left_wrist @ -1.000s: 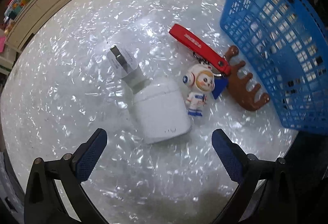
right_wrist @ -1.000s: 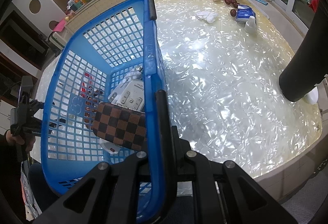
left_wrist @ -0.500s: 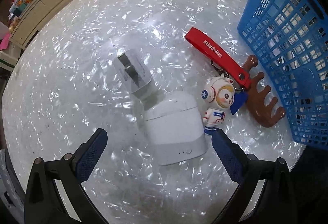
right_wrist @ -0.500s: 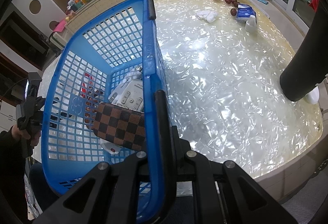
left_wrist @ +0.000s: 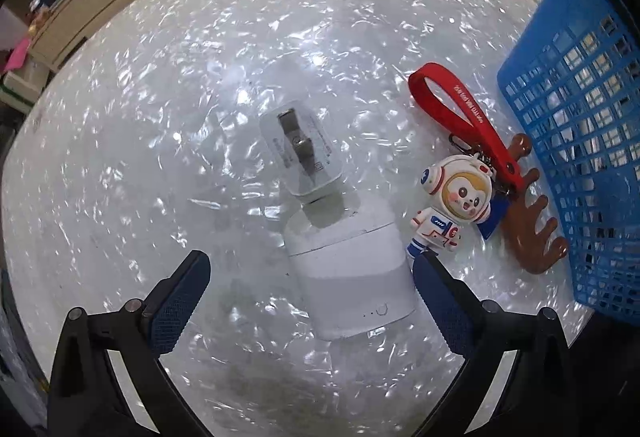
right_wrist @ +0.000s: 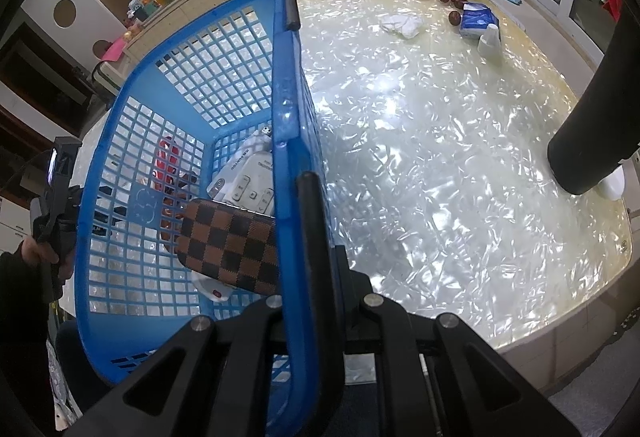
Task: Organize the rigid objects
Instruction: 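Move the left gripper to the white earbud case and grasp it, then lift the white earbud case with the left gripper and carry it over the basket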
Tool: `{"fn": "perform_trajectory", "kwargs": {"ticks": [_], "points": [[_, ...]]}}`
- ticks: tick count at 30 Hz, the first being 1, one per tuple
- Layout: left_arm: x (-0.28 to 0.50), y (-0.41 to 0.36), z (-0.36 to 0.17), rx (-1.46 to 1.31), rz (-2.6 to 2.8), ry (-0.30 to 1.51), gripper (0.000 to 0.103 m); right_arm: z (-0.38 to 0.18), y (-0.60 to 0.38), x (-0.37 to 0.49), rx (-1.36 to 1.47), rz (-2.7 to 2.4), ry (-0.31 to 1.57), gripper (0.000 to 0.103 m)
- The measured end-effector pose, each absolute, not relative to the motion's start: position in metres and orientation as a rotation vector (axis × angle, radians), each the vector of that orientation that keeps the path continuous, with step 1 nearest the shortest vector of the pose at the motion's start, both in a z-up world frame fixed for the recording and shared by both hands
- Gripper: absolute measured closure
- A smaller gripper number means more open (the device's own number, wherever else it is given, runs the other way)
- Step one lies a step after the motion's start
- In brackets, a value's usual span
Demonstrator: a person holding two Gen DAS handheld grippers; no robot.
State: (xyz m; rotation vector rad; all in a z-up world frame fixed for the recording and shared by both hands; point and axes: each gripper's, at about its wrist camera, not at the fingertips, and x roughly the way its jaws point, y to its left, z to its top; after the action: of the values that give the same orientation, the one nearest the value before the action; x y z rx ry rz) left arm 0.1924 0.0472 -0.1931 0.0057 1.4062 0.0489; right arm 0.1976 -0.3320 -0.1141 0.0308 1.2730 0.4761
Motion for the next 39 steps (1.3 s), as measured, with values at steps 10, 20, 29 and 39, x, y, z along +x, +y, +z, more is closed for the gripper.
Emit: {"fn": "perform_trajectory", "kwargs": {"ticks": [10,20,29,39], "points": [[0.182,0.055,-0.196,-0.126,0.000,1.395,0.028,-0.115,-0.330,0.198,0.033,0.473,1.274,0.095],[0.177,0.053,-0.193,-0.090,-0.028,1.375,0.041,-0.116,-0.330,0.199,0.033,0.470,1.276,0.095],[0.154,0.037,-0.165,-0.043,-0.008,1.341,0.041,-0.111,-0.332,0.198,0.028,0.467,1.270,0.095],[0.135,0.028,-0.111,0.033,-0.022,1.253,0.041,-0.103,-0.331,0.197,0.008,0.447,1.264,0.095]]}}
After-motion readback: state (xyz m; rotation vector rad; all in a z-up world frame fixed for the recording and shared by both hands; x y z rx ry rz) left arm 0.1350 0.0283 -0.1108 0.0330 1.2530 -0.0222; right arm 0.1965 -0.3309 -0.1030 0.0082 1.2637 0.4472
